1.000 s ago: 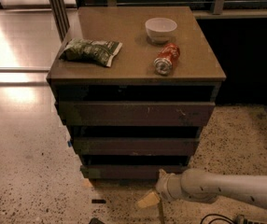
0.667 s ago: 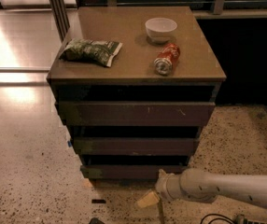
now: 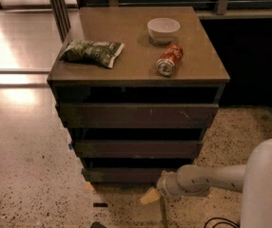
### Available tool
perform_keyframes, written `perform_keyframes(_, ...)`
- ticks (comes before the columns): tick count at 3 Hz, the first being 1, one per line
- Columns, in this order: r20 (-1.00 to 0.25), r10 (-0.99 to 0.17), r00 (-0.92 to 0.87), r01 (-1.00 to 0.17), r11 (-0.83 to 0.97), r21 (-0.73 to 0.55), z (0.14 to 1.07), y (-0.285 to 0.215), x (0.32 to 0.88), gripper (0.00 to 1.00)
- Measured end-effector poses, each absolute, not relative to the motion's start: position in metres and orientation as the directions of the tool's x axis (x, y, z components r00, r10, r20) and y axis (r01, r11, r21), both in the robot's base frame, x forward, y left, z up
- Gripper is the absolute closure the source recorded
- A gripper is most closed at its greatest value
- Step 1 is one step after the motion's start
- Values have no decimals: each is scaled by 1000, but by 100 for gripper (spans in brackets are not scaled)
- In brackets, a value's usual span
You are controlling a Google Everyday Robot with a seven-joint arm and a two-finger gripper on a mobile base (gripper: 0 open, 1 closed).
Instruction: Open bottom drawer
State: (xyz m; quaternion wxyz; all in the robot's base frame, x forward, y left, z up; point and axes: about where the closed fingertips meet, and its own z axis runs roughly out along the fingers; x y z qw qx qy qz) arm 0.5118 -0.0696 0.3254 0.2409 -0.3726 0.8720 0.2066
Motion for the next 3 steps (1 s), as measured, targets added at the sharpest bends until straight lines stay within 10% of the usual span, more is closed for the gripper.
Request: perform_keyframes(3,-514,-612,-601,-773,609,178,244,-67,563,0)
